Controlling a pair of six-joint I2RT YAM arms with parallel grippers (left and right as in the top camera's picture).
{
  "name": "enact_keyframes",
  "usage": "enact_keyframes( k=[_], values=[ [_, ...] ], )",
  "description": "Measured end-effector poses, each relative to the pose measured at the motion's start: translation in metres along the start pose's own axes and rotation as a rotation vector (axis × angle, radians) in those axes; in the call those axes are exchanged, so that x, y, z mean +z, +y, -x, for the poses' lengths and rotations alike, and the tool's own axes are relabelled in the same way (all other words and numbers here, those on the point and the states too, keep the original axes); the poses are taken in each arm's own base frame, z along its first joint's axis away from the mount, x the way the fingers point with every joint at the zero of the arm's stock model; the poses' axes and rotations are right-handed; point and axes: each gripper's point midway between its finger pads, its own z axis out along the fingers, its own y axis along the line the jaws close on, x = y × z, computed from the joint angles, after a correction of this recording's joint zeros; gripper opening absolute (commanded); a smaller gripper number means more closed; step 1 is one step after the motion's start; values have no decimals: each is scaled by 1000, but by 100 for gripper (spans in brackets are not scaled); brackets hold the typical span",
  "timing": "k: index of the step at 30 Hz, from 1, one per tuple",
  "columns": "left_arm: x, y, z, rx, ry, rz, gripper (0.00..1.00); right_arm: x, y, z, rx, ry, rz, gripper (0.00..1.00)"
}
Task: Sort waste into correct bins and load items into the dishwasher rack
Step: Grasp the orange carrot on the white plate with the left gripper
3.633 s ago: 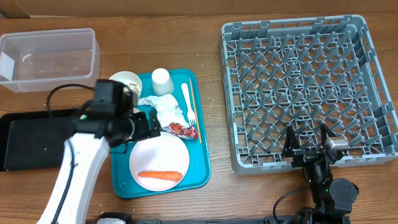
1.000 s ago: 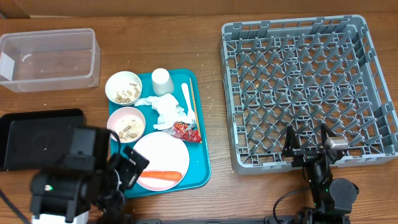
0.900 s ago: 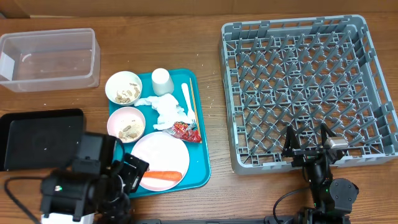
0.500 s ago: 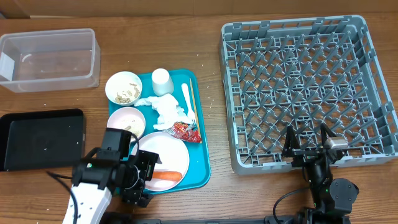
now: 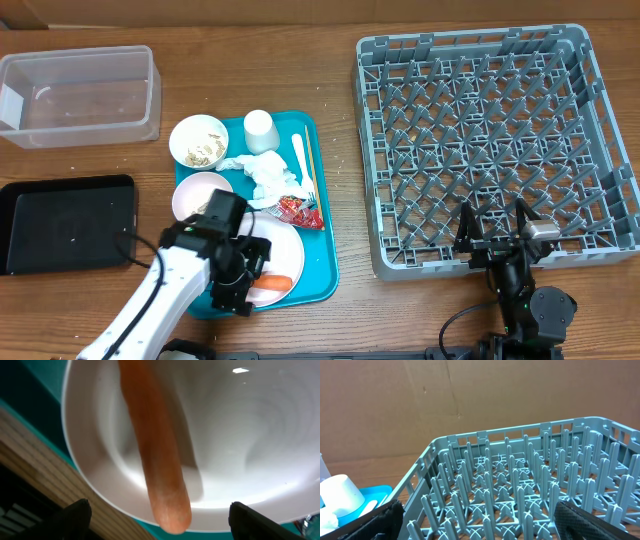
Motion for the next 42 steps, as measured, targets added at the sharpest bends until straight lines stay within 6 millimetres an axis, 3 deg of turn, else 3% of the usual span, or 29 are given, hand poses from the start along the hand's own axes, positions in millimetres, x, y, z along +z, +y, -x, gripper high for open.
enact_keyframes(
  k=[7, 11, 22, 27, 33, 42],
  values=[
    [16, -7, 1, -25, -47, 22, 91, 0, 0, 0, 1, 0, 0, 100],
    [17, -8, 6, -63, -77, 19, 100, 0, 0, 0, 0, -1, 0, 100],
    [25, -10, 14, -134, -116, 35, 100, 0, 0, 0, 0, 0, 0, 100],
    [29, -20, 14, -143, -110, 6, 100, 0, 0, 0, 0, 0, -1, 100],
    [32, -32, 11, -140, -92, -11, 67, 0, 0, 0, 0, -1, 0, 100],
    [33, -33, 9, -144, -76, -6, 33, 0, 0, 0, 0, 0, -1, 100]
  ],
)
